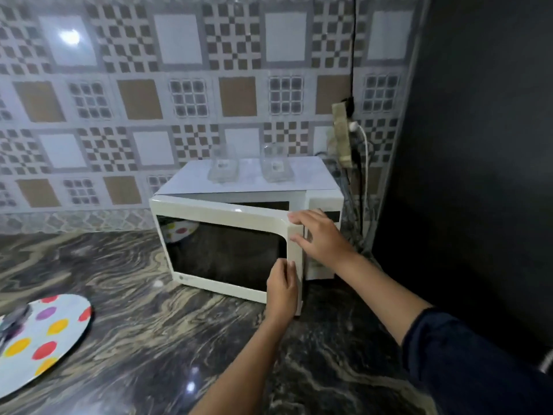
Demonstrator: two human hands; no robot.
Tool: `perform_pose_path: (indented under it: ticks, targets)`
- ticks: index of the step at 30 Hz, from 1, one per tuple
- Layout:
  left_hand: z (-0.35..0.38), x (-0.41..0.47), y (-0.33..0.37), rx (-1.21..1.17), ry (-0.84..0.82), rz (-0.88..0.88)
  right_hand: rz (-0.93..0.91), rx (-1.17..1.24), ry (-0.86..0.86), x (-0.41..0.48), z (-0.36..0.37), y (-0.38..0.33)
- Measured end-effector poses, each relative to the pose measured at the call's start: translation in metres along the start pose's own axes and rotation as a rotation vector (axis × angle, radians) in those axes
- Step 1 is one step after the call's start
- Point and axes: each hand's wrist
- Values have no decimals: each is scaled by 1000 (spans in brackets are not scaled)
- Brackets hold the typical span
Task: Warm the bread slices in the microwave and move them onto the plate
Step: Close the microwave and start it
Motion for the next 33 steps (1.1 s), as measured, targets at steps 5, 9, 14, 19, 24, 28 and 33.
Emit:
perform_pose_path:
  ticks: [5,9,14,19,24,28,33]
  targets:
    - [9,46,-13,49,-145,0,40,-238,-55,33,-7,36]
    - [14,62,-28,68,-191,14,198,-301,-132,42,-7,60]
    - [22,66,-40,126,-229,0,177,-409,-88,44,0,69]
    - [34,69,-53,181,-207,-29,149,-411,43,47,13,81]
    - [37,71,-60,290,-189,21,65,-473,162,49,21,94]
    - [42,77,-57,350,-152,22,83,-549,201,54,24,96]
    - [46,77,-55,385,-108,16,57,-561,252,57,29,102]
Point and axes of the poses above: each hand's wrist, its own x-axis towards the middle knuckle, its own z-axis out of the palm, y = z × x, and after that the axes turned 1 degree about z, right-handed
